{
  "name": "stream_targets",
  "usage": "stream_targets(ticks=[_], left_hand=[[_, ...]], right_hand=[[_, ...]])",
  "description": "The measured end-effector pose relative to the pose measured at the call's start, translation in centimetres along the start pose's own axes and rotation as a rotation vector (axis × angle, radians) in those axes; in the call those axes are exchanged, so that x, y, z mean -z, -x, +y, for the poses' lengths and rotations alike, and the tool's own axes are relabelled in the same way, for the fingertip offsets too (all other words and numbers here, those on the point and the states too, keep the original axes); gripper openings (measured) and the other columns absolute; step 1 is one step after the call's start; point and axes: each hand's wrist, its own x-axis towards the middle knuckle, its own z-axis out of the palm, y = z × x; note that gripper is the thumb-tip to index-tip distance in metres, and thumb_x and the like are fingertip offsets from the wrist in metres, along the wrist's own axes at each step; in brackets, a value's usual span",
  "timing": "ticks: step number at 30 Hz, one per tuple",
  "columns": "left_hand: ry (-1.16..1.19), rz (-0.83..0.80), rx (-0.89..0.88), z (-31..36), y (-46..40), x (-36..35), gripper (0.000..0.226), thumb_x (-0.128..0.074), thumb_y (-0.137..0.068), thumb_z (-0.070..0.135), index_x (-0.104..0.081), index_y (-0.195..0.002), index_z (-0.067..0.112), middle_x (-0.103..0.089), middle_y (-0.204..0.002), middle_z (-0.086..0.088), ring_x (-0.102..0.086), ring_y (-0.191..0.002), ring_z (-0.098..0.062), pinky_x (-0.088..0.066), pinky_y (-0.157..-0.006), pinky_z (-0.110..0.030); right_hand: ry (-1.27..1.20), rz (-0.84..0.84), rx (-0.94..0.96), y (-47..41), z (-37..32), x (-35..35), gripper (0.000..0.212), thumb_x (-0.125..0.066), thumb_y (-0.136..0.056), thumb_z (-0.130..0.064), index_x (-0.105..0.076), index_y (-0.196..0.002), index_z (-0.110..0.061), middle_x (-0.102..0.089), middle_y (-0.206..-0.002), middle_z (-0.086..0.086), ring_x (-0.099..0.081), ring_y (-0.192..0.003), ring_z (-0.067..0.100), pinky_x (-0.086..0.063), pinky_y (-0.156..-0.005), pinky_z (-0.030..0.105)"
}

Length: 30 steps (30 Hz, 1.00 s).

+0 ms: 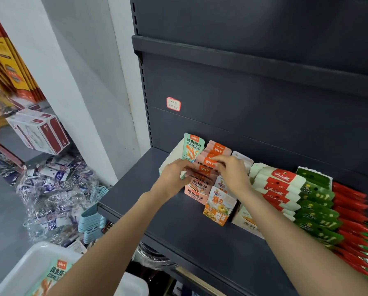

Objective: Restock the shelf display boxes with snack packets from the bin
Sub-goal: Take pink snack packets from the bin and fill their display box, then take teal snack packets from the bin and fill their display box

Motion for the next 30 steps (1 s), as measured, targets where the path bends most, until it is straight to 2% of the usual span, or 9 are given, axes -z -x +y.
stream_targets(ticks=[2,7,12,16,19,22,24,26,30], left_hand=[[-0.003,-0.001,0.023,0.3,-0.1,0.1,0.033,-0.058,-0.089,0.008,-0.057,-0.120,0.018,-0.058,-0.123,0.000,-0.056,-0.112,-0.013,-0.042,-0.087,-0.017],[-0.053,-0.003,0.015,0.6,-0.4,0.3,0.033,-0.059,-0.088,0.007,-0.058,-0.120,0.016,-0.057,-0.125,-0.001,-0.055,-0.111,-0.013,-0.041,-0.086,-0.017],[-0.093,-0.005,0.036,0.7,-0.5,0.1,0.040,-0.061,-0.086,0.007,-0.054,-0.124,0.017,-0.057,-0.126,-0.002,-0.054,-0.114,-0.016,-0.042,-0.087,-0.020],[-0.145,0.009,0.038,0.8,0.6,0.2,0.046,-0.063,-0.085,0.010,-0.051,-0.129,0.021,-0.053,-0.131,-0.001,-0.050,-0.119,-0.018,-0.040,-0.088,-0.021],[-0.210,0.058,0.035,1.1,2.6,1.2,0.050,-0.066,-0.084,0.019,-0.048,-0.131,0.021,-0.051,-0.133,0.000,-0.048,-0.120,-0.019,-0.044,-0.096,-0.033],[-0.181,0.159,0.029,0.4,4.8,2.7,0.040,-0.066,-0.085,0.023,-0.053,-0.123,0.023,-0.058,-0.121,0.003,-0.055,-0.110,-0.015,-0.048,-0.092,-0.037],[-0.106,0.219,0.030,-0.7,6.8,3.9,0.026,-0.063,-0.088,0.024,-0.057,-0.113,0.022,-0.063,-0.108,0.006,-0.060,-0.097,-0.011,-0.051,-0.085,-0.036],[-0.054,0.254,0.045,-2.2,9.2,5.0,0.017,-0.059,-0.090,0.024,-0.060,-0.107,0.021,-0.065,-0.100,0.007,-0.062,-0.090,-0.009,-0.052,-0.081,-0.033],[0.029,0.277,0.126,-7.1,15.4,7.3,0.016,-0.058,-0.091,0.017,-0.061,-0.107,0.015,-0.066,-0.094,0.001,-0.062,-0.084,-0.015,-0.051,-0.077,-0.029]], right_hand=[[0.020,0.007,-0.010,-0.1,0.1,-0.3,0.028,-0.052,-0.096,-0.014,-0.065,-0.119,-0.023,-0.065,-0.121,-0.002,-0.060,-0.111,0.015,-0.052,-0.091,0.035],[0.029,0.061,-0.019,0.0,0.1,-0.5,0.022,-0.053,-0.095,-0.017,-0.067,-0.111,-0.024,-0.068,-0.112,-0.003,-0.065,-0.100,0.012,-0.055,-0.082,0.031],[0.090,0.018,-0.023,0.2,0.0,-1.2,0.023,-0.053,-0.096,-0.019,-0.067,-0.112,-0.027,-0.068,-0.113,-0.003,-0.064,-0.102,0.016,-0.052,-0.075,0.030],[0.080,0.058,0.033,1.3,-0.6,-0.6,0.025,-0.053,-0.095,-0.019,-0.064,-0.118,-0.024,-0.064,-0.118,-0.001,-0.059,-0.110,0.017,-0.053,-0.082,0.032],[0.072,0.114,0.094,3.1,-1.9,-0.4,0.026,-0.051,-0.095,-0.019,-0.062,-0.120,-0.021,-0.057,-0.122,-0.001,-0.049,-0.116,0.015,-0.048,-0.084,0.027],[-0.046,0.065,0.117,5.1,-4.4,-1.3,0.026,-0.053,-0.094,-0.016,-0.062,-0.118,-0.019,-0.055,-0.121,-0.003,-0.049,-0.114,0.015,-0.042,-0.083,0.022],[-0.170,0.035,0.113,6.5,-6.4,-2.5,0.027,-0.054,-0.091,-0.011,-0.063,-0.116,-0.016,-0.057,-0.120,0.000,-0.053,-0.110,0.017,-0.046,-0.090,0.030],[-0.262,-0.015,0.096,8.3,-8.5,-4.2,0.028,-0.054,-0.090,-0.007,-0.063,-0.115,-0.014,-0.060,-0.114,0.002,-0.057,-0.098,0.015,-0.048,-0.089,0.032],[-0.300,-0.135,0.039,13.3,-12.6,-9.0,0.028,-0.053,-0.091,-0.008,-0.062,-0.115,-0.018,-0.060,-0.106,-0.004,-0.057,-0.087,0.007,-0.042,-0.078,0.015]])
